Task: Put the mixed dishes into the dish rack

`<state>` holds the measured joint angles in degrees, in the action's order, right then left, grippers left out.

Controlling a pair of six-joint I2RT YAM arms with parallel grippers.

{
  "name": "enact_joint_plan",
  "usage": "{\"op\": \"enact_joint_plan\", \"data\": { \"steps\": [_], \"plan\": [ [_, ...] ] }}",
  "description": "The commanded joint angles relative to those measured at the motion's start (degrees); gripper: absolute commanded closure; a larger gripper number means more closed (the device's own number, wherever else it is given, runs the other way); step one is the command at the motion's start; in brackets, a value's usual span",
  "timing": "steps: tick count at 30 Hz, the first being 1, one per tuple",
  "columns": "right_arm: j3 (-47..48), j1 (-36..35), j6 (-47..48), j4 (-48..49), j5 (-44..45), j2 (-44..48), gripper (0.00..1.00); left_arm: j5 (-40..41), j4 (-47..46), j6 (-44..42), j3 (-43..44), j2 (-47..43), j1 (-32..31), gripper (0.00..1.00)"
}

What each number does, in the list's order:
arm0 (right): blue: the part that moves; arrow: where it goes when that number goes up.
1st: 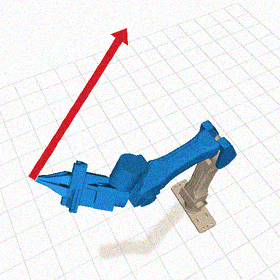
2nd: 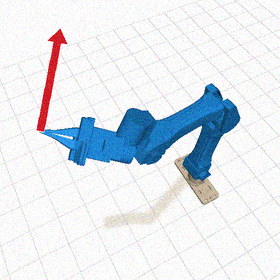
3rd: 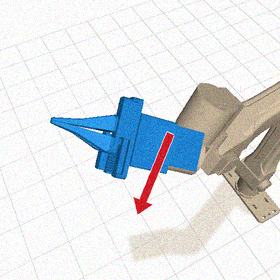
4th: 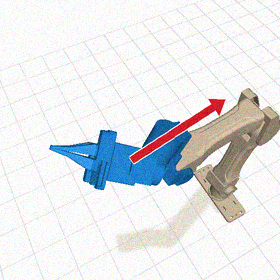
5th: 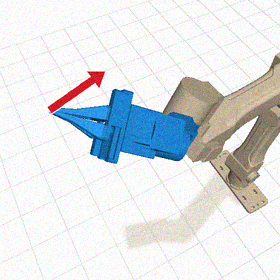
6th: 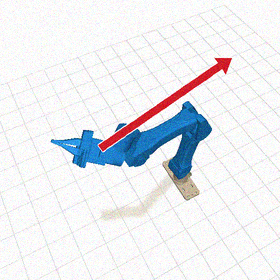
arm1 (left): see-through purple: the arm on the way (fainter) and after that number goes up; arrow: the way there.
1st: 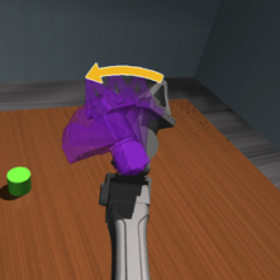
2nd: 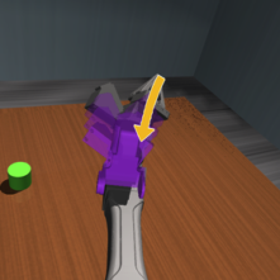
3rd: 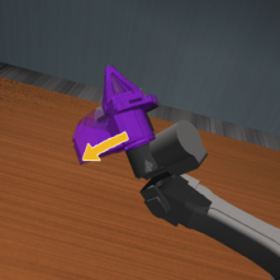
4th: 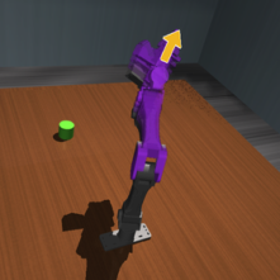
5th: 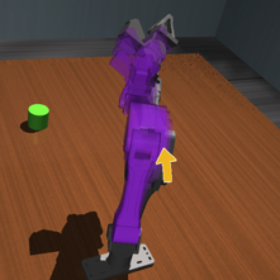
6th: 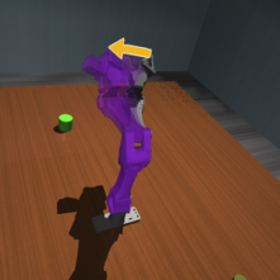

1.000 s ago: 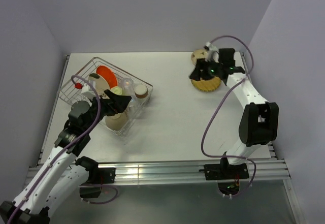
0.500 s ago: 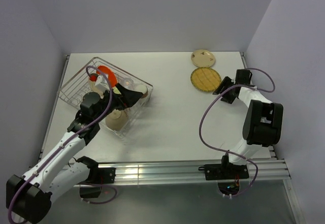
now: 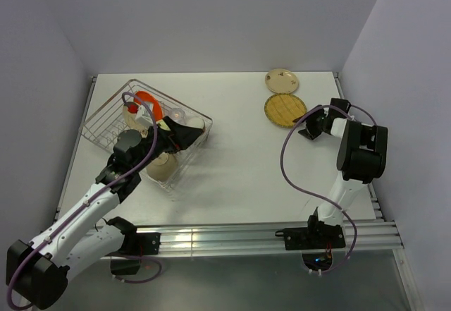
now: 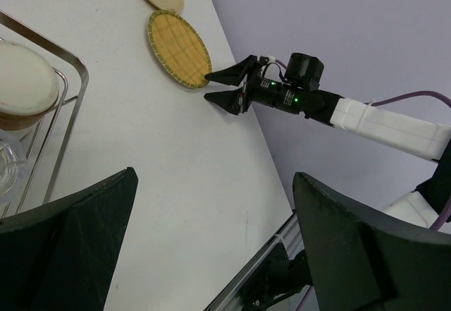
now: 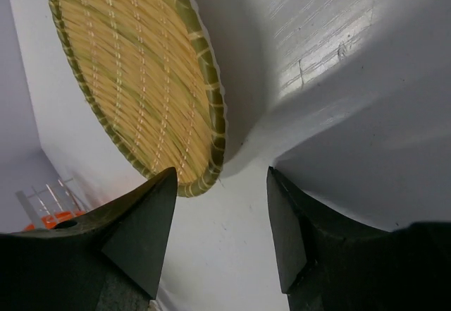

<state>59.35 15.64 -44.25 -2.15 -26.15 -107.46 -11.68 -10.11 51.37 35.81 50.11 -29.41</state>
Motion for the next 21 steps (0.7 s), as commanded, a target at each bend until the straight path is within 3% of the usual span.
{"op": "enact_joint_plan", "data": {
  "steps": [1,8,10,14,21],
  "plan": [
    [1.3,-0.1,-4.3,4.9,-0.2,-1.4,0.39,1.4,-2.5,0.9,0.6,-0.8,-0.6,0.01],
    [2.0,0.1,-9.1,6.5,1.1,-5.6,0.45,1.8,-3.1,1.7,0.7,-0.5,-1.0,0.01],
    [1.6,0.1,-10.6,7.4,2.3,-6.5,0.51,1.8,-3.4,1.8,0.8,-0.2,-1.2,0.01],
    [0.6,0.3,-11.9,8.7,2.8,-7.1,0.74,2.1,-4.0,2.2,0.5,-0.3,-1.5,0.01],
    [-1.4,1.0,-11.5,12.2,-0.2,-5.2,1.0,1.8,-5.7,2.9,0.2,0.6,-2.0,0.01]
  ]
}}
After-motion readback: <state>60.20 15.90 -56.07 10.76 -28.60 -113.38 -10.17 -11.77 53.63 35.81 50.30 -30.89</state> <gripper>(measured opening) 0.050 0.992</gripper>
